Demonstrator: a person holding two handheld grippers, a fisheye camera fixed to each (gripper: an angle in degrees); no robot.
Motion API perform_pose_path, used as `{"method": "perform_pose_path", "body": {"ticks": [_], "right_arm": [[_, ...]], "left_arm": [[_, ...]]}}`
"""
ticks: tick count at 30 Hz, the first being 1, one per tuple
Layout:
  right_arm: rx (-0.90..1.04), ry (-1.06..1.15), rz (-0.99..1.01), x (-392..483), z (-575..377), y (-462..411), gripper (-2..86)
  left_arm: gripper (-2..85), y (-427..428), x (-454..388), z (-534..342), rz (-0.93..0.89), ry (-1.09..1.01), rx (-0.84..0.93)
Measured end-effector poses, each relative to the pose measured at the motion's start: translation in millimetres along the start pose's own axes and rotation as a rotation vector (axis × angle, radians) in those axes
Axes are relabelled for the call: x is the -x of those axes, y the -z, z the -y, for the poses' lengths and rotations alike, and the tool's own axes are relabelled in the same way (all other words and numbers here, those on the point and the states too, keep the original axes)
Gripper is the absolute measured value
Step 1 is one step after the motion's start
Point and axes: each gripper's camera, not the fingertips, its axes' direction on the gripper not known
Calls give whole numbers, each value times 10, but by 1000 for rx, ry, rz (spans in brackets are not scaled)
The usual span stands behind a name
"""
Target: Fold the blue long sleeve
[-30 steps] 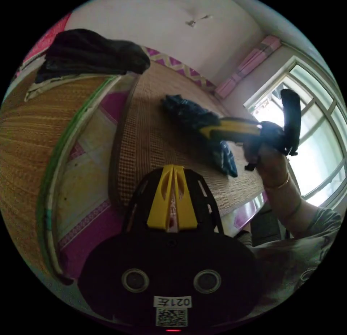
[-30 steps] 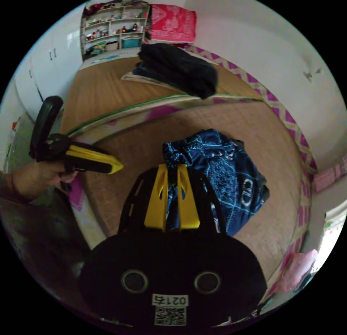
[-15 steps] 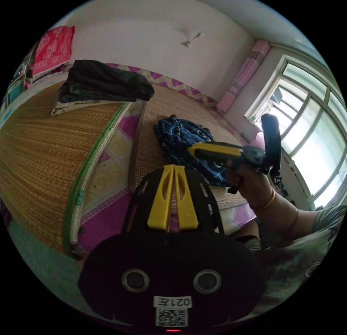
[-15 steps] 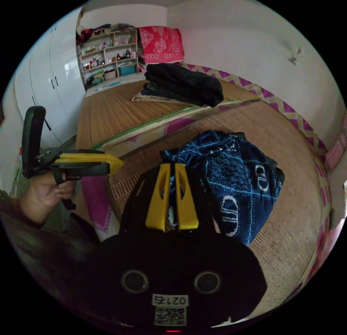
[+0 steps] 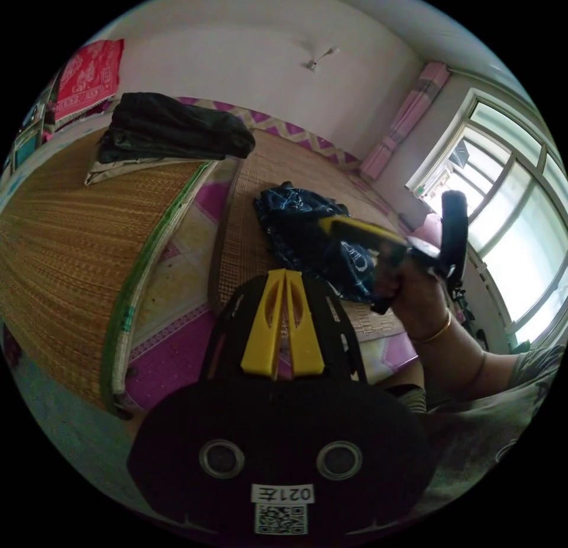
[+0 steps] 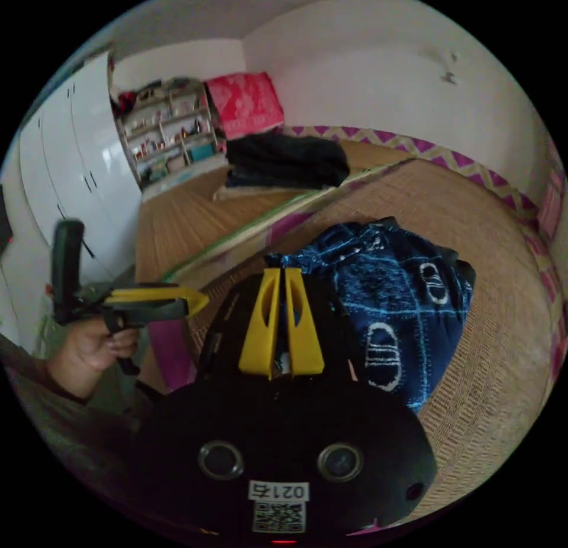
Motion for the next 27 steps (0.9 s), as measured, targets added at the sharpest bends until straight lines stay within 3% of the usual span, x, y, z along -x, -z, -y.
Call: {"method": "perform_pose_path", "body": {"ticks": [4, 9, 14, 17, 19, 22, 27], "right_arm": [[-201, -175, 72, -841, -276, 893, -8], [-445, -539, 152, -2346, -1431, 2197, -7], [-390, -823, 76, -3277, -2824, 2365, -1], [-311, -985, 222, -3650, -3590, 2115, 3], [-426, -969, 321, -3694, -3823, 2279, 5], [-450, -879, 147, -3681, -3802, 2675, 9], [-222, -546, 22, -4251, -2885, 2500, 27]], "left_arm": [[-10, -72, -27, 80, 4, -24, 1], [-10, -305, -140, 287, -19, -57, 20], [-10, -656, -292, 547, 17, -100, 56], [-10, -887, -328, 702, 54, -128, 116], [-9, -889, -333, 792, 59, -147, 99], [-8, -858, -318, 1012, 72, -196, 64], [5, -1223, -224, 1769, 63, -310, 134]]}}
